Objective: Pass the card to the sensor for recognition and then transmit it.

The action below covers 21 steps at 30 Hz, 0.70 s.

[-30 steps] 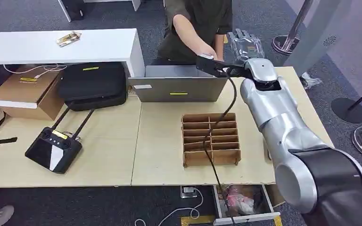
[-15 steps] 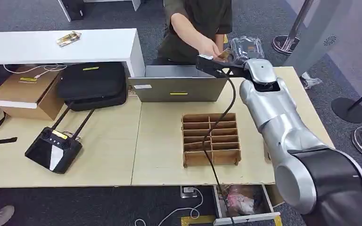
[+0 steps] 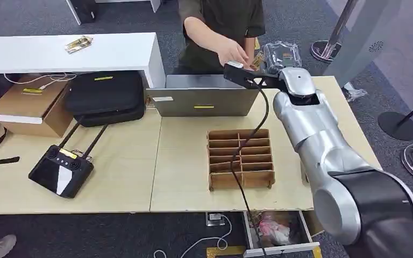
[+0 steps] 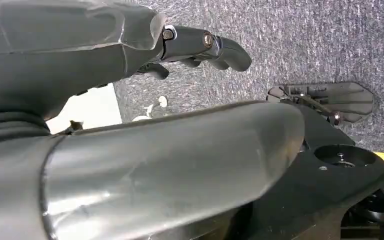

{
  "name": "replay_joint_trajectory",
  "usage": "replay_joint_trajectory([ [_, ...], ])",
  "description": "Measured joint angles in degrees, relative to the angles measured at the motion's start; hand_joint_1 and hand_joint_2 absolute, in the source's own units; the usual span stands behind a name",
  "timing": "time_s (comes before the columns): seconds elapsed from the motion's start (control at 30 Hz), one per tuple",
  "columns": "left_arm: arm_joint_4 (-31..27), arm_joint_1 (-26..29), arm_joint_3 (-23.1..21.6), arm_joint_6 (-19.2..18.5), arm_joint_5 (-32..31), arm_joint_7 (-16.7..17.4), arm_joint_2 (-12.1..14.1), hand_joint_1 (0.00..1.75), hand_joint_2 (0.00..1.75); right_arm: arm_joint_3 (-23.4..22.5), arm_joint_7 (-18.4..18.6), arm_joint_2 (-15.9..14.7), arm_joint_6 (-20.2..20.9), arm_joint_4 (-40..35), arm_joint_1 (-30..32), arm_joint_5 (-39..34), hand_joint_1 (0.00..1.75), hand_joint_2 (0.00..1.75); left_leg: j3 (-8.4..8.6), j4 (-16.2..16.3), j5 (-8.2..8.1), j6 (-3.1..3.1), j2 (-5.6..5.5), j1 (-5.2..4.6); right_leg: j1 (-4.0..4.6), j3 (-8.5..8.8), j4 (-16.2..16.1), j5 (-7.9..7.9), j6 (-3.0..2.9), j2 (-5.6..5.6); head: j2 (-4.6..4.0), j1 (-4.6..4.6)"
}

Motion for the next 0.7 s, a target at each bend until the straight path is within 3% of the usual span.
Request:
replay_joint_trajectory([
  [0.23, 0.0, 0.0, 0.0, 0.44, 0.0, -0.15, 0.0, 0.0, 0.0, -0.02, 0.52, 0.0, -1.22, -0.02, 0.1, -0.25, 1.75, 1.75, 0.0, 0.0, 0.0, 0.0, 0.0, 0.0, 0.0, 0.0, 0.0, 0.0, 0.0, 0.0, 0.0, 0.0],
  [0.33, 0.0, 0.0, 0.0, 0.44, -0.13, -0.15, 0.0, 0.0, 0.0, -1.69, -0.83, 0.02, 0.0, -0.09, 0.27, -6.26, 1.75, 1.75, 0.0, 0.0, 0.0, 0.0, 0.0, 0.0, 0.0, 0.0, 0.0, 0.0, 0.0, 0.0, 0.0, 0.0],
  [0.47, 0.0, 0.02, 0.0, -0.02, -0.63, 0.22, 0.0, 0.0, 0.0, -10.57, -3.21, 0.2, 6.32, -0.37, 0.3, -24.62, 1.75, 1.75, -0.01, 0.0, 0.0, 0.0, -0.02, -0.01, 0.0, 0.01, 0.0, 0.0, 0.0, -0.04, 0.0, 0.0],
  [0.7, 0.0, -0.01, 0.0, -0.15, -1.03, 0.68, 0.02, 0.0, 0.0, -19.38, -4.28, 0.2, 9.17, -0.88, 0.26, -29.77, 1.75, 1.75, 0.01, 0.0, 0.0, 0.0, 0.0, -0.01, -0.01, -0.01, 0.0, 0.0, 0.0, 0.0, 0.0, 0.0],
])
